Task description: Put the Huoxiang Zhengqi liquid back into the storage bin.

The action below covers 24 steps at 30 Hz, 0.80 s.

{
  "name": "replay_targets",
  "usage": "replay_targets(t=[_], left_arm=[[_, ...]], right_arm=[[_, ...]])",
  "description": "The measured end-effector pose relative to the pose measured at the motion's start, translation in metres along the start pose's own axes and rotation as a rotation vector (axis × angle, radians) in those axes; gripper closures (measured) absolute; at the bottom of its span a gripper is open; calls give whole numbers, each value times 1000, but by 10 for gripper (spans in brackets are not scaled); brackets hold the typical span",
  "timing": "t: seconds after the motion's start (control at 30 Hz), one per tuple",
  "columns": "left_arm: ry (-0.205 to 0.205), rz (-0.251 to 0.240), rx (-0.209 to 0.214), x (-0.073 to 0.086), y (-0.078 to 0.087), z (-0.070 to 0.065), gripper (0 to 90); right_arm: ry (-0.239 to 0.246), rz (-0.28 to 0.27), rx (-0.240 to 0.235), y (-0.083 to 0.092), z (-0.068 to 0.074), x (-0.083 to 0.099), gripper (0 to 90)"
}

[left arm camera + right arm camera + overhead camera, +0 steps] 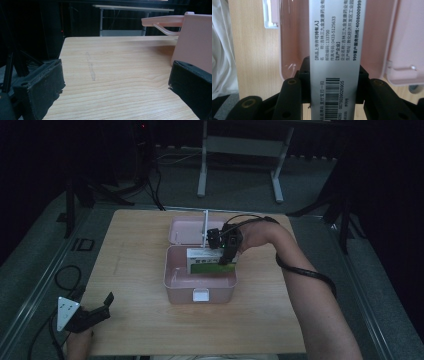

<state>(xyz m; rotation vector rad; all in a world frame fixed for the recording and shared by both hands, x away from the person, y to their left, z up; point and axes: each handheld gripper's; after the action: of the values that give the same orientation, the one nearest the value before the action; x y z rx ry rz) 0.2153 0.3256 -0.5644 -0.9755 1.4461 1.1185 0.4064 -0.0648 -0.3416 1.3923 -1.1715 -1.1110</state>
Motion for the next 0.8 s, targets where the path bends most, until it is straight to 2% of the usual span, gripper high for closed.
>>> replay_targets(t=[0.23, 0.37, 0.53, 0.8], left_arm=[[1, 1, 1, 0, 0, 0, 2], [0, 1, 2, 0, 0, 0, 3], [0, 1, 3, 0, 0, 0, 2], [0, 0, 3, 0, 0, 0, 2]], right_arm=[[-3, 18, -20, -19, 0, -5, 629], [-22, 17, -37, -31, -1, -7, 629], [-19, 45, -56, -57, -1, -7, 629], [-16, 60, -90, -83, 2, -10, 628]])
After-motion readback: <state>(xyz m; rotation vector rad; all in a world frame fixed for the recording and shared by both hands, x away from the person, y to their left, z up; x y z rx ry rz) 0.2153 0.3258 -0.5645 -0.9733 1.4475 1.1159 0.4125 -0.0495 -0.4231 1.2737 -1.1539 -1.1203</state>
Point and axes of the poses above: each handheld gripper's, and its own axes: y roughly backward along the jaws, x roughly out of its underside, z roughly to its left, and after that the axes turned 3 degrees about x, right-handed
